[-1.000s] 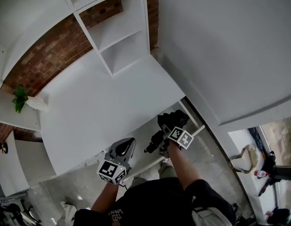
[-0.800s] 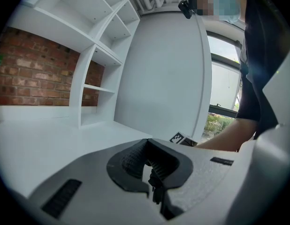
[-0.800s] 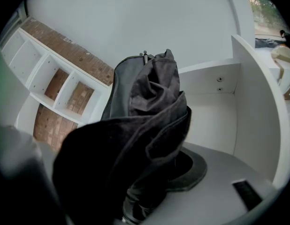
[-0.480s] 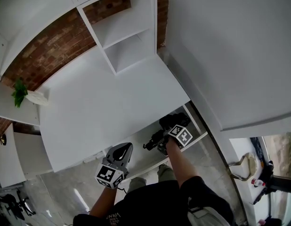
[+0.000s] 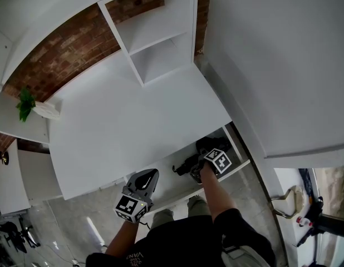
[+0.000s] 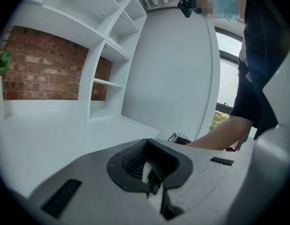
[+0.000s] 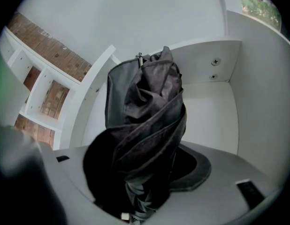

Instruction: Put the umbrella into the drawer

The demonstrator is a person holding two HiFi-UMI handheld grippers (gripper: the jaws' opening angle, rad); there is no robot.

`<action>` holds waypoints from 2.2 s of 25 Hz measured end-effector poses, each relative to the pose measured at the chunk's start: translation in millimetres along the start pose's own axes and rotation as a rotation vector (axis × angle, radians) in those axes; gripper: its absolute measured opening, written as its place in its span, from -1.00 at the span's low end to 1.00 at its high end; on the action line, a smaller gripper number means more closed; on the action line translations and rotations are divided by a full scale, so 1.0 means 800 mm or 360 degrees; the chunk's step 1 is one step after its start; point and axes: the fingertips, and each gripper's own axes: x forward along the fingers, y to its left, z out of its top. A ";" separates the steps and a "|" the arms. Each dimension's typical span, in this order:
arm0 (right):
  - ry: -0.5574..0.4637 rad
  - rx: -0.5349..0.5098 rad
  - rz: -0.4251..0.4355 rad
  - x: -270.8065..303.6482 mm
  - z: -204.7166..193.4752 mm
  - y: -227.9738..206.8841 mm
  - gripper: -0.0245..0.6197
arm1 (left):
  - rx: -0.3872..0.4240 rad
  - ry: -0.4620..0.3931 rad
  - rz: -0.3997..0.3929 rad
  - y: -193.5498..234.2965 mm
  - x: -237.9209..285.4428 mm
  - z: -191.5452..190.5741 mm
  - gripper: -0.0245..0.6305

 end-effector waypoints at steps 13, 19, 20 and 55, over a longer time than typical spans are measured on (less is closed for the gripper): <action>-0.0063 0.0038 0.0047 -0.024 0.003 0.009 -0.05 | 0.0025 0.0018 -0.0067 -0.006 -0.003 -0.005 -0.90; -0.0124 0.0006 0.0079 -0.049 0.009 0.014 -0.05 | 0.0049 -0.0008 -0.0121 -0.011 -0.004 0.004 -0.90; -0.0135 -0.0003 0.0085 -0.055 0.009 0.015 -0.05 | 0.0055 -0.0015 -0.0132 -0.012 -0.005 0.007 -0.90; -0.0788 -0.0888 0.0442 -0.322 -0.049 0.114 -0.92 | 0.0142 -0.0176 -0.0349 -0.009 -0.089 0.032 -0.90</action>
